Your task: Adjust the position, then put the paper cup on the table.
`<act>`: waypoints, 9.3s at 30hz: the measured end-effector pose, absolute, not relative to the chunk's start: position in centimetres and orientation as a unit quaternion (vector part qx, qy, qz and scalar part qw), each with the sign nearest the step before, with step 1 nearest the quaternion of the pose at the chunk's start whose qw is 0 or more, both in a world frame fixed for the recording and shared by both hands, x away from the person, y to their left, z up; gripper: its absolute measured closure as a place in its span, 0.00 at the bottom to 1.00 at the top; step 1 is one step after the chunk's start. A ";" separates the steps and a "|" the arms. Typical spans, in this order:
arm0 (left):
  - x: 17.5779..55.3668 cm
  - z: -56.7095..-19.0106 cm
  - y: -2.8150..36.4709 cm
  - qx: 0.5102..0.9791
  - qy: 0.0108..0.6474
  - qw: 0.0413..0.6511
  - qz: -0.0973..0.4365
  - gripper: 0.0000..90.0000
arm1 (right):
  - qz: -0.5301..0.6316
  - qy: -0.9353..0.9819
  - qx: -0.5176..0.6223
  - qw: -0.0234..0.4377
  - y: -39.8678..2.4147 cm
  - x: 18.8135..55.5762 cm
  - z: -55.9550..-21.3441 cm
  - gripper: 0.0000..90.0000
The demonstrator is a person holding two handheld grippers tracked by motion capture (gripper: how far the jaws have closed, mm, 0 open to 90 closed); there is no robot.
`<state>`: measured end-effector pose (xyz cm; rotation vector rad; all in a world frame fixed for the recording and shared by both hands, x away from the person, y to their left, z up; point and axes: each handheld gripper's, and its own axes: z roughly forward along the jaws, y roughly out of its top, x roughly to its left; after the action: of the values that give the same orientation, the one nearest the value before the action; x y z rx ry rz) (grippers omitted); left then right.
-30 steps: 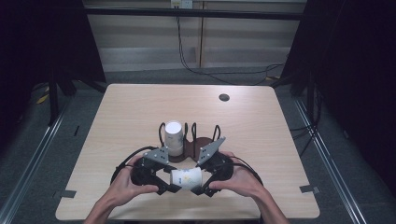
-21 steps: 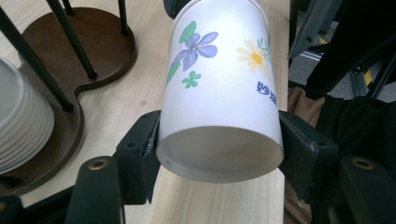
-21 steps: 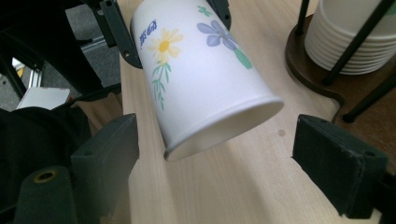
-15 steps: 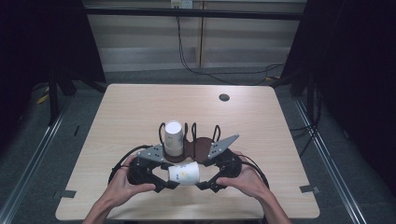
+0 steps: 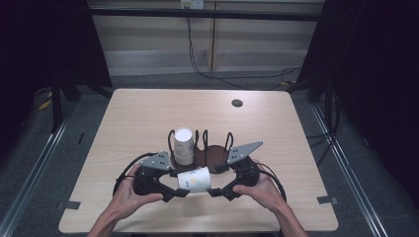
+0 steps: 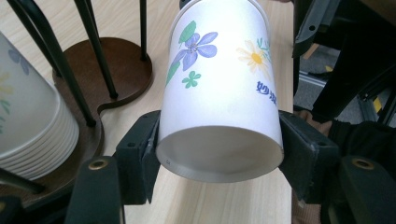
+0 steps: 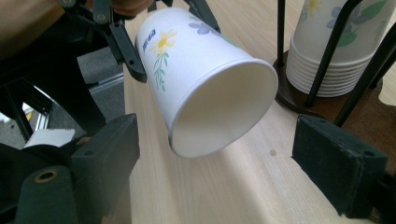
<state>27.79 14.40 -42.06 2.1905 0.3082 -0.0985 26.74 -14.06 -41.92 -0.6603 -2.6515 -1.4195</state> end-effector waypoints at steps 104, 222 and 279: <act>27.8 -42.2 14.7 0.853 0.157 0.497 -0.026 0.18 | -0.578 -0.781 -0.230 0.056 -15.6 27.0 -41.3 0.36; 29.0 -45.4 22.1 0.865 0.246 0.437 0.023 0.19 | -0.193 -0.874 -0.442 -0.062 -24.9 36.4 -40.6 0.31; 28.8 -45.4 22.1 0.863 0.256 0.434 0.034 0.19 | -0.260 -0.827 -0.492 -0.082 -23.7 38.1 -41.7 0.16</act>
<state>28.84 22.05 -45.39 2.1509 0.6368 0.0835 38.12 -23.67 -41.68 -1.6311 -2.7417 -0.8632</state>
